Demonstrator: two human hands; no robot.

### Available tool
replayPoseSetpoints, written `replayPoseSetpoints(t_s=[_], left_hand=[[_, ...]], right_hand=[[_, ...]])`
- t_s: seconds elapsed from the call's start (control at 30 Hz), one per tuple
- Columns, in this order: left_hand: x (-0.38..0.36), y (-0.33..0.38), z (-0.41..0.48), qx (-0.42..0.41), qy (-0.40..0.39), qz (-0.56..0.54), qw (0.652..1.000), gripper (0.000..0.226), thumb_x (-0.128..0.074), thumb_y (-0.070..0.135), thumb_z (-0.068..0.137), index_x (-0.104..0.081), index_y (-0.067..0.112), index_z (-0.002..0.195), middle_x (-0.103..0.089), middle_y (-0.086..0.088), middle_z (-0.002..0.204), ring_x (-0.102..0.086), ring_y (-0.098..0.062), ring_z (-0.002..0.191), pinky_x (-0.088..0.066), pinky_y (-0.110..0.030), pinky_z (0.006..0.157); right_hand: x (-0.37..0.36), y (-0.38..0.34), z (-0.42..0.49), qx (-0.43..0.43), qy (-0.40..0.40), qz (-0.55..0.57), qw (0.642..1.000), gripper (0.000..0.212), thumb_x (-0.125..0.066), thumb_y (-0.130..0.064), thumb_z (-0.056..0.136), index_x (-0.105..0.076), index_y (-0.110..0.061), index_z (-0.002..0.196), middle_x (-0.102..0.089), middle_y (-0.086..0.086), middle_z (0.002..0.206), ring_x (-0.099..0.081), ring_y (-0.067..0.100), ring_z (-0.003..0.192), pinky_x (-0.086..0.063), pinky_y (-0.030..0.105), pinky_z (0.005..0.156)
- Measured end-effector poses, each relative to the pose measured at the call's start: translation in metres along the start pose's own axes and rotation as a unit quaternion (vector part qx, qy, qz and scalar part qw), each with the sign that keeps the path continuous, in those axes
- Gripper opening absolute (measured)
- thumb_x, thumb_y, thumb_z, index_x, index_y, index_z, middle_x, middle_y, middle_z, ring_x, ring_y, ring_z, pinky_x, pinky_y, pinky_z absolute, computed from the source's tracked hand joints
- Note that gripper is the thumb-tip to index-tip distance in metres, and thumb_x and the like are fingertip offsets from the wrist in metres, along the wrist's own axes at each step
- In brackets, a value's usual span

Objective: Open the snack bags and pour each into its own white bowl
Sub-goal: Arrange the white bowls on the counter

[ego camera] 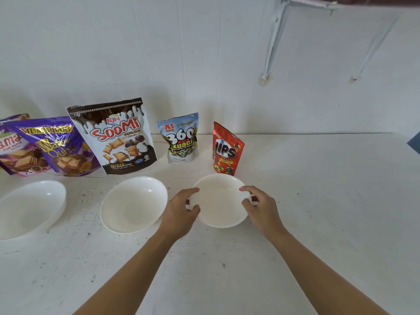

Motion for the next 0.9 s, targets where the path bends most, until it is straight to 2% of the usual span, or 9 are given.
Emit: replayPoseSetpoints(t_s=[0.1,0.23,0.3,0.37,0.4,0.5,0.57,0.73,0.9], left_hand=[[-0.001,-0.001,0.001,0.001,0.002,0.001,1.000,0.045,-0.065,0.012,0.094,-0.057,0.024,0.136,-0.055,-0.001,0.142,-0.056,-0.016,0.108,-0.054,-0.033,0.093],[0.007,0.011,-0.001,-0.011,-0.002,0.003,1.000,0.039,-0.065,0.025,0.096,-0.060,0.028,0.134,-0.052,0.003,0.144,-0.051,-0.011,0.114,-0.052,-0.029,0.095],[0.020,0.024,-0.003,-0.033,-0.006,0.006,0.999,0.035,-0.066,0.031,0.095,-0.063,0.032,0.129,-0.052,0.006,0.141,-0.052,-0.008,0.114,-0.050,-0.018,0.089],[0.043,0.040,-0.008,-0.053,-0.005,0.008,0.999,0.027,-0.065,0.035,0.095,-0.066,0.033,0.121,-0.057,0.013,0.131,-0.057,-0.004,0.109,-0.048,-0.008,0.079],[0.059,0.048,-0.011,-0.065,0.004,0.013,0.998,0.021,-0.064,0.036,0.095,-0.068,0.033,0.116,-0.061,0.016,0.123,-0.061,-0.002,0.104,-0.048,-0.007,0.074],[0.120,0.067,-0.026,-0.107,0.075,0.016,0.991,0.006,-0.065,0.034,0.095,-0.069,0.031,0.095,-0.070,0.015,0.094,-0.066,-0.002,0.085,-0.053,-0.020,0.071],[0.166,0.067,-0.041,-0.120,0.136,0.007,0.983,0.007,-0.067,0.031,0.094,-0.067,0.028,0.087,-0.070,0.012,0.083,-0.067,-0.008,0.078,-0.055,-0.027,0.069],[0.266,0.031,-0.084,-0.109,0.205,0.023,0.972,0.007,-0.067,0.030,0.093,-0.066,0.028,0.086,-0.068,0.011,0.078,-0.065,-0.009,0.072,-0.052,-0.026,0.063],[0.368,-0.040,-0.130,-0.073,0.277,0.038,0.957,0.008,-0.068,0.030,0.092,-0.066,0.029,0.084,-0.069,0.010,0.079,-0.064,-0.007,0.071,-0.051,-0.023,0.063]], right_hand=[[-0.001,0.000,0.002,-0.004,-0.002,-0.017,1.000,0.029,-0.060,-0.006,0.092,-0.067,-0.020,0.116,-0.066,-0.001,0.120,-0.060,0.018,0.105,-0.049,0.009,0.074],[0.005,-0.017,-0.001,0.031,0.033,-0.070,0.997,0.031,-0.067,-0.013,0.090,-0.065,-0.021,0.119,-0.061,-0.005,0.128,-0.052,0.015,0.115,-0.055,0.030,0.091],[0.008,-0.036,-0.002,0.061,0.052,-0.109,0.991,0.029,-0.069,-0.019,0.090,-0.065,-0.023,0.118,-0.057,-0.007,0.131,-0.047,0.013,0.120,-0.047,0.024,0.092],[0.009,-0.061,-0.003,0.096,0.063,-0.106,0.988,0.025,-0.069,-0.020,0.090,-0.066,-0.023,0.114,-0.060,-0.008,0.125,-0.052,0.011,0.115,-0.042,0.020,0.088],[0.007,-0.076,-0.003,0.114,0.062,-0.084,0.988,0.022,-0.070,-0.020,0.089,-0.067,-0.023,0.111,-0.063,-0.009,0.117,-0.057,0.010,0.107,-0.043,0.018,0.085],[-0.011,-0.128,-0.004,0.162,0.045,-0.028,0.985,0.010,-0.069,-0.018,0.089,-0.066,-0.025,0.097,-0.067,-0.012,0.095,-0.062,0.005,0.084,-0.043,0.010,0.070],[-0.032,-0.169,-0.008,0.199,0.029,0.011,0.980,0.008,-0.069,-0.016,0.090,-0.065,-0.023,0.088,-0.067,-0.012,0.085,-0.062,0.006,0.077,-0.045,0.010,0.064],[-0.107,-0.266,-0.028,0.281,-0.035,0.065,0.957,0.007,-0.068,-0.013,0.090,-0.066,-0.017,0.085,-0.066,-0.009,0.077,-0.060,0.008,0.072,-0.045,0.013,0.058],[-0.207,-0.341,-0.054,0.326,-0.092,0.098,0.936,0.008,-0.069,-0.011,0.090,-0.067,-0.016,0.084,-0.067,-0.009,0.076,-0.061,0.011,0.068,-0.047,0.019,0.060]])
Point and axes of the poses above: each hand's wrist, its own z-axis towards the middle knuckle, its own x-axis out of the back of the hand, y = z × x, the point moved 7 cm from there along z, towards the middle knuckle
